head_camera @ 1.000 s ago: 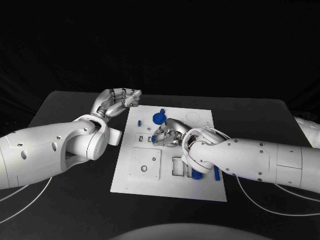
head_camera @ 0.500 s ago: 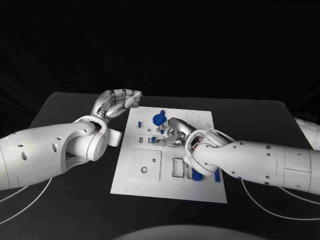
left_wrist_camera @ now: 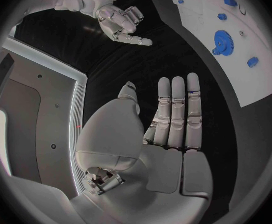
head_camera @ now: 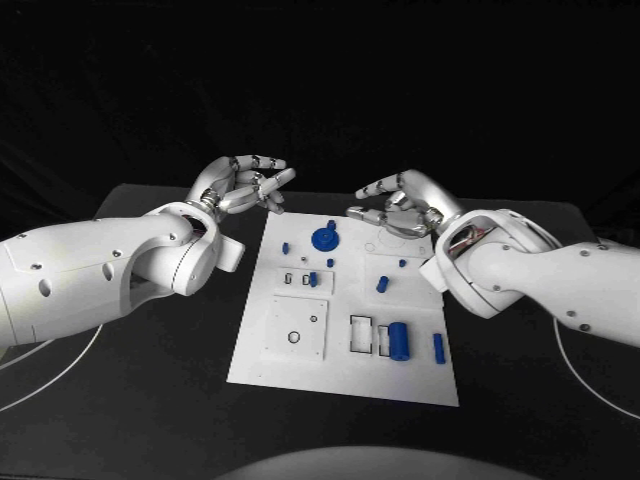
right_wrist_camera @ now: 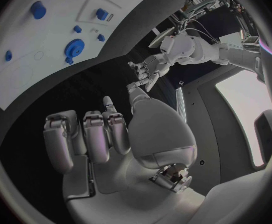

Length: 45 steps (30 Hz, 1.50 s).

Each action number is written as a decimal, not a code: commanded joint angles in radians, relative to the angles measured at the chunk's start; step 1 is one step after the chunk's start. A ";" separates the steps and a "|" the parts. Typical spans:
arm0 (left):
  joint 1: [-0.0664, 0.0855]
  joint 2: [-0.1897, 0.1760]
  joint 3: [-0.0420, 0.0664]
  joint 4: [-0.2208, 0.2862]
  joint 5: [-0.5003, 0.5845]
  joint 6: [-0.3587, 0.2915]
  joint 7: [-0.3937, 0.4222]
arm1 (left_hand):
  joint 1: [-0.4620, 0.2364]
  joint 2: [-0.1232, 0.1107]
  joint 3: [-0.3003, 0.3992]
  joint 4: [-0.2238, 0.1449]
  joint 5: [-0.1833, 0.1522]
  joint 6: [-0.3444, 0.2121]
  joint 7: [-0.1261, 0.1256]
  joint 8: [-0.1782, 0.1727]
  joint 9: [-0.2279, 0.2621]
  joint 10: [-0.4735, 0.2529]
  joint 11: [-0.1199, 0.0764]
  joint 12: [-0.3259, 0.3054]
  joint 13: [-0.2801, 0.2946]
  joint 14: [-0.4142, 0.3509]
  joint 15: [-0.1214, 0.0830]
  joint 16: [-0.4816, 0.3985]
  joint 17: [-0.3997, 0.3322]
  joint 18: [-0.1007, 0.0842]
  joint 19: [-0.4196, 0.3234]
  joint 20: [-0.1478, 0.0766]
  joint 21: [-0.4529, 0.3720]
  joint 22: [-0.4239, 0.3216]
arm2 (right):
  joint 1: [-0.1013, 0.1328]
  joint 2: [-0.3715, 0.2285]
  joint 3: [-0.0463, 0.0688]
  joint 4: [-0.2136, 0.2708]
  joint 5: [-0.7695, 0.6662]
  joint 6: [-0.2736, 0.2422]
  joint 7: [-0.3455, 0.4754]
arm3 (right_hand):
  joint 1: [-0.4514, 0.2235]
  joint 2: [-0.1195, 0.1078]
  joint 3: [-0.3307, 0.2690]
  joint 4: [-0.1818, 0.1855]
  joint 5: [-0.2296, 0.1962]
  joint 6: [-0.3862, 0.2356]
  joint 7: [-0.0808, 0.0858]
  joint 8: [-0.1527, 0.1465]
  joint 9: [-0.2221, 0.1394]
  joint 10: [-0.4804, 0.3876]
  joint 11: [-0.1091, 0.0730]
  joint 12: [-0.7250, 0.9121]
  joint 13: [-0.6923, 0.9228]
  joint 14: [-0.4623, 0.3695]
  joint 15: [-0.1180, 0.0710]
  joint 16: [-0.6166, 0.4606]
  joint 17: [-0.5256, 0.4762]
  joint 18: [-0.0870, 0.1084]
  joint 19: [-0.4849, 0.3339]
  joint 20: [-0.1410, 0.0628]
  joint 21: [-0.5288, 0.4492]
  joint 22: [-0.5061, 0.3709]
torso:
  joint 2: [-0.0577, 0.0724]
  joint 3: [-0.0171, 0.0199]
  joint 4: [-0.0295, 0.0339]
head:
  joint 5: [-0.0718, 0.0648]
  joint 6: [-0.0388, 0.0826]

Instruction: Assemble the parts on the task board

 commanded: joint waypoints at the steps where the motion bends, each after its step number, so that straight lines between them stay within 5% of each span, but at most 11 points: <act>1: 0.025 0.009 0.000 -0.005 -0.195 0.122 -0.214 | -0.006 -0.042 0.017 0.001 0.008 -0.005 -0.012 0.044 0.010 0.141 -0.014 0.240 0.297 0.149 -0.023 0.195 0.275 0.000 0.050 -0.031 0.099 0.061 | 0.008 -0.038 -0.002 0.024 0.136 0.055 0.028 | -0.003 0.009 0.001 0.007 0.007 0.005 0.000 0.001 0.001 0.107 0.002 0.000 0.263 0.102 0.005 0.004 0.263 -0.007 0.105 0.005 0.004 0.263 | -0.007 0.0047 -0.0047 | 0.008 -0.002; 3: 0.045 0.015 0.000 -0.008 -0.249 0.208 -0.308 | -0.025 -0.068 0.036 -0.003 0.003 0.012 -0.011 0.090 0.021 0.249 -0.008 0.514 0.727 0.285 -0.026 0.386 0.650 -0.016 0.082 -0.043 0.242 0.202 | 0.012 -0.065 -0.003 0.031 0.172 0.068 0.022 | -0.008 0.009 -0.003 0.010 0.012 0.004 -0.001 -0.001 0.001 0.107 0.001 0.000 0.263 0.102 0.004 0.004 0.263 -0.007 0.105 0.005 0.004 0.263 | -0.009 0.0065 -0.0038 | 0.009 -0.001; 5: 0.065 0.021 -0.001 -0.012 -0.292 0.298 -0.400 | -0.040 -0.101 0.037 0.009 -0.001 0.014 -0.005 0.112 0.025 0.286 0.000 0.619 0.918 0.337 -0.021 0.453 0.817 -0.036 0.108 -0.046 0.359 0.355 | 0.013 -0.087 -0.004 0.034 0.212 0.084 0.012 | -0.015 0.008 -0.008 0.016 0.019 0.002 0.000 -0.002 0.001 0.107 0.003 0.000 0.263 0.102 0.004 0.004 0.263 -0.007 0.105 0.004 0.004 0.263 | -0.010 0.0085 -0.0047 | 0.010 0.000; 7: 0.090 0.032 -0.001 -0.016 -0.355 0.412 -0.514 | -0.082 -0.123 0.032 0.000 -0.025 0.038 0.004 0.141 0.032 0.380 0.009 0.767 1.222 0.472 -0.008 0.556 1.128 -0.071 0.187 -0.044 0.534 0.605 | 0.013 -0.103 -0.006 0.032 0.250 0.097 0.003 | -0.018 0.007 -0.011 0.018 0.021 0.001 0.002 -0.003 0.001 0.107 0.005 0.000 0.263 0.102 0.005 0.004 0.263 -0.007 0.105 0.005 0.004 0.263 | -0.013 0.0104 -0.0075 | 0.011 0.000; 9: 0.101 0.038 -0.001 -0.018 -0.392 0.465 -0.572 | -0.124 -0.133 0.025 -0.005 -0.037 0.065 0.006 0.166 0.040 0.420 0.016 0.808 1.323 0.556 0.002 0.593 1.290 -0.106 0.299 -0.043 0.688 0.848 | 0.012 -0.114 -0.008 0.028 0.278 0.109 -0.007 | -0.021 0.007 -0.014 0.020 0.023 -0.001 0.004 -0.004 0.001 0.107 0.007 0.000 0.263 0.102 0.006 0.004 0.263 -0.007 0.105 0.005 0.004 0.263 | -0.015 0.0124 -0.0096 | 0.014 -0.001; 12: 0.113 0.052 -0.002 -0.025 -0.445 0.527 -0.645 | -0.175 -0.165 0.007 0.003 -0.044 0.102 0.013 0.197 0.054 0.420 0.024 0.808 1.323 0.556 0.017 0.593 1.290 -0.154 0.474 -0.037 0.857 1.160 | 0.011 -0.125 -0.010 0.026 0.297 0.121 -0.016 | -0.024 0.006 -0.017 0.023 0.024 -0.004 0.006 -0.005 0.001 0.107 0.009 0.000 0.263 0.102 0.008 0.004 0.263 -0.007 0.105 0.007 0.004 0.263 | -0.017 0.0154 -0.0126 | 0.018 -0.001; 15: 0.118 0.075 -0.003 -0.040 -0.477 0.561 -0.696 | -0.212 -0.202 -0.021 0.007 -0.034 0.152 0.003 0.218 0.067 0.420 0.022 0.808 1.323 0.556 0.016 0.593 1.290 -0.175 0.579 -0.034 0.912 1.292 | 0.007 -0.135 -0.012 0.026 0.303 0.131 -0.022 | -0.025 0.006 -0.019 0.024 0.024 -0.007 0.007 -0.006 0.000 0.107 0.010 0.000 0.263 0.102 0.009 0.004 0.263 -0.007 0.105 0.007 0.004 0.263 | -0.017 0.0156 -0.0127 | 0.020 -0.001; 24: 0.113 0.140 -0.005 -0.062 -0.526 0.598 -0.795 | -0.339 -0.257 -0.064 0.008 0.049 0.289 -0.035 0.282 0.124 0.420 -0.013 0.808 1.323 0.556 -0.010 0.593 1.290 -0.180 0.601 -0.036 0.920 1.317 | -0.003 -0.156 -0.013 0.023 0.307 0.154 -0.036 | -0.028 0.006 -0.021 0.026 0.024 -0.009 0.009 -0.005 0.000 0.107 0.012 0.000 0.263 0.102 0.011 0.004 0.263 -0.007 0.105 0.008 0.004 0.263 | -0.016 0.0110 -0.0127 | 0.018 0.003; 34: 0.093 0.182 -0.006 -0.085 -0.515 0.621 -0.911 | -0.360 -0.234 -0.043 0.008 0.119 0.375 -0.076 0.308 0.177 0.420 -0.051 0.808 1.323 0.556 -0.045 0.593 1.290 -0.180 0.601 -0.051 0.920 1.317 | -0.013 -0.161 -0.014 0.018 0.307 0.182 -0.053 | -0.033 0.011 -0.026 0.032 0.019 -0.002 0.017 0.002 0.003 0.107 0.019 0.000 0.263 0.102 0.016 0.004 0.263 -0.007 0.105 0.012 0.004 0.263 | -0.017 0.0115 -0.0102 | 0.013 -0.003; 39: 0.084 0.216 -0.006 -0.110 -0.496 0.670 -0.970 | -0.303 -0.194 -0.007 0.007 0.241 0.390 -0.086 0.281 0.196 0.420 -0.061 0.808 1.323 0.556 -0.057 0.593 1.290 -0.180 0.601 -0.062 0.920 1.317 | -0.017 -0.159 -0.014 0.014 0.304 0.198 -0.064 | -0.033 0.011 -0.027 0.033 0.019 0.000 0.018 0.003 0.003 0.107 0.021 0.000 0.263 0.102 0.017 0.004 0.263 -0.007 0.105 0.013 0.004 0.263 | -0.017 0.0113 -0.0101 | 0.014 -0.003; 45: 0.078 0.254 -0.006 -0.149 -0.477 0.738 -1.000 | -0.249 -0.142 0.030 0.005 0.269 0.383 -0.089 0.273 0.219 0.420 -0.064 0.808 1.323 0.556 -0.061 0.593 1.290 -0.180 0.601 -0.068 0.920 1.317 | -0.020 -0.157 -0.014 0.010 0.295 0.213 -0.079 | -0.035 0.012 -0.029 0.034 0.017 0.000 0.021 0.003 0.004 0.107 0.023 0.000 0.263 0.102 0.019 0.004 0.263 -0.007 0.105 0.015 0.004 0.263 | -0.016 0.0116 -0.0128 | 0.016 -0.002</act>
